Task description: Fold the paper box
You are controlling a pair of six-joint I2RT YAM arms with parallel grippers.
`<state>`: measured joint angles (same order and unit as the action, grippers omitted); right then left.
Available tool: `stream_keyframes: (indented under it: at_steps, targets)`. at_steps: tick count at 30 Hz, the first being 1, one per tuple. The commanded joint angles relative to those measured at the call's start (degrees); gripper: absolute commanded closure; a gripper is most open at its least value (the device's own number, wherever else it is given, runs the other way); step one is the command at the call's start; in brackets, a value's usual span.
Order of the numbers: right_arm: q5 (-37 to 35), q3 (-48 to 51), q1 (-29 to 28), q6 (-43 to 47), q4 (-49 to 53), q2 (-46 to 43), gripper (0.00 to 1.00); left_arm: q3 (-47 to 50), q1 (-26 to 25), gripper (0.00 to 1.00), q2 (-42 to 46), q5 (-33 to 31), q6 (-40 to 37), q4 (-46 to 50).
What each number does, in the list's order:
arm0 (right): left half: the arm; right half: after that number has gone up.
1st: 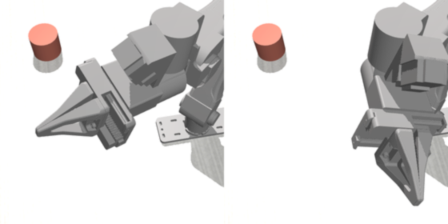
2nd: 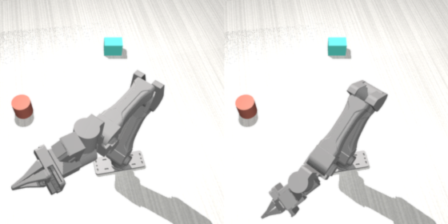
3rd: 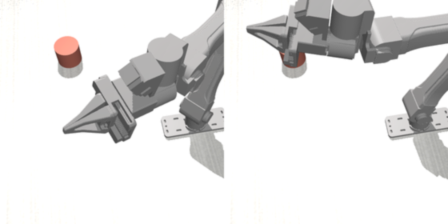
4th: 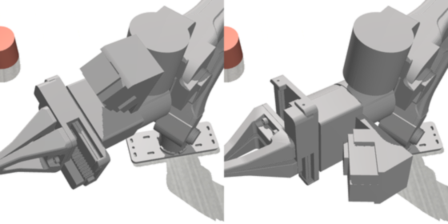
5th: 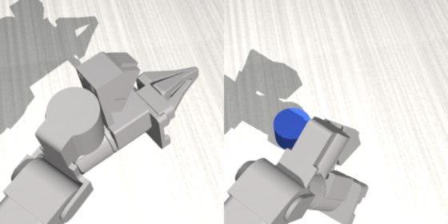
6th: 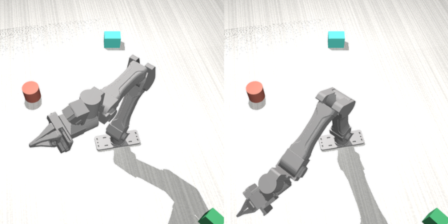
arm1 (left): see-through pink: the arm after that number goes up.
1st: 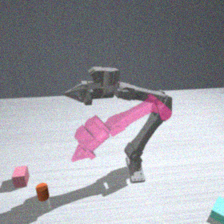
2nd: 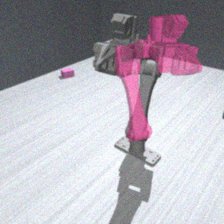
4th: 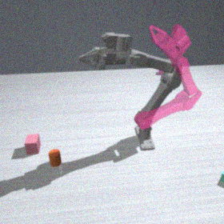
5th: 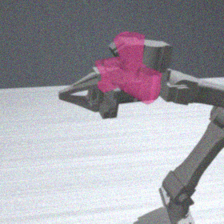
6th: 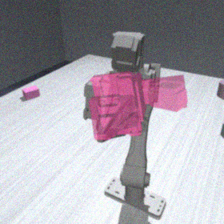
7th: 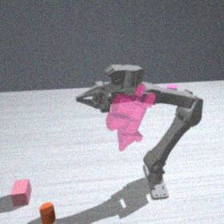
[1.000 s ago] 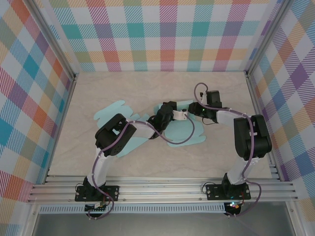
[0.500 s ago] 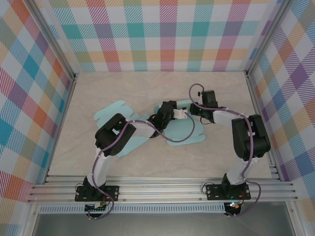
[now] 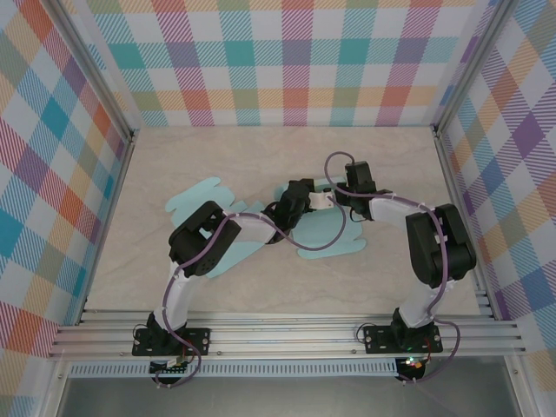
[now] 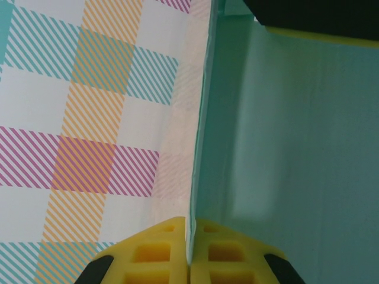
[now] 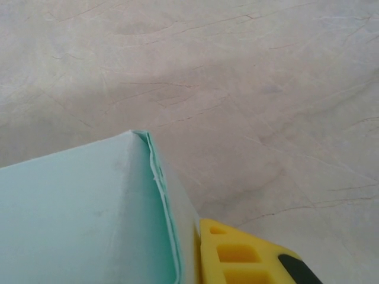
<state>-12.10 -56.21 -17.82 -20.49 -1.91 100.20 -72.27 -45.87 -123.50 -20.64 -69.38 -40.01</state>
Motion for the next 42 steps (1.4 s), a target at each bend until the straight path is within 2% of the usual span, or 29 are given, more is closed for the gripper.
stream_keyframes:
  at_steps: [1,3,6,11,14,16,19,21,22,24,26,28,35,42]
  targets:
    - [-9.5,1.8,2.6,-4.5,2.5,-0.1,1.00,-0.3,0.1,0.95,2.3,-1.7,8.8,1.3]
    - [-8.4,2.2,2.6,-3.8,1.5,-0.2,1.00,0.0,0.1,0.72,4.0,-0.6,12.0,2.8]
    - [-7.4,3.2,2.6,-3.3,-0.3,-0.7,1.00,1.1,-0.1,0.55,7.1,0.3,16.6,4.2]
    - [-6.3,4.9,2.6,-2.7,-2.8,-1.5,1.00,4.1,-0.1,0.45,12.2,-1.0,23.7,4.7]
    - [-5.7,6.2,2.6,-2.4,-4.7,-2.2,1.00,6.7,0.0,0.37,16.3,-2.5,30.5,6.1]
    - [-4.8,7.3,2.6,-1.8,-6.5,-2.6,1.00,6.8,0.0,0.33,19.0,-5.6,36.9,9.2]
    - [-3.4,8.7,2.6,-1.0,-8.8,-3.2,1.00,5.2,0.4,0.20,22.8,-10.9,50.8,17.9]
    - [-3.0,9.5,2.6,-0.8,-10.1,-3.8,1.00,3.7,1.5,0.14,25.0,-12.7,63.5,25.8]
    - [-2.6,10.0,2.7,-0.6,-10.8,-3.9,1.00,3.0,2.4,0.13,25.6,-11.8,69.1,29.0]
    - [-1.8,10.8,2.6,-0.2,-12.2,-4.3,1.00,1.6,5.6,0.11,26.4,-5.5,80.9,34.6]
    - [-0.7,11.5,2.6,0.3,-13.2,-4.7,1.00,0.6,8.5,0.06,25.9,1.1,87.6,36.7]
    - [-0.2,12.0,2.6,0.5,-14.0,-5.0,1.00,-0.6,9.9,0.00,24.7,4.8,90.1,37.6]
    - [1.1,13.5,2.6,1.1,-16.1,-5.8,1.00,-7.8,9.8,0.00,18.0,8.3,90.6,43.3]
    - [1.6,14.1,2.6,1.2,-16.9,-6.1,1.00,-13.2,7.4,0.00,12.6,3.4,88.1,48.6]
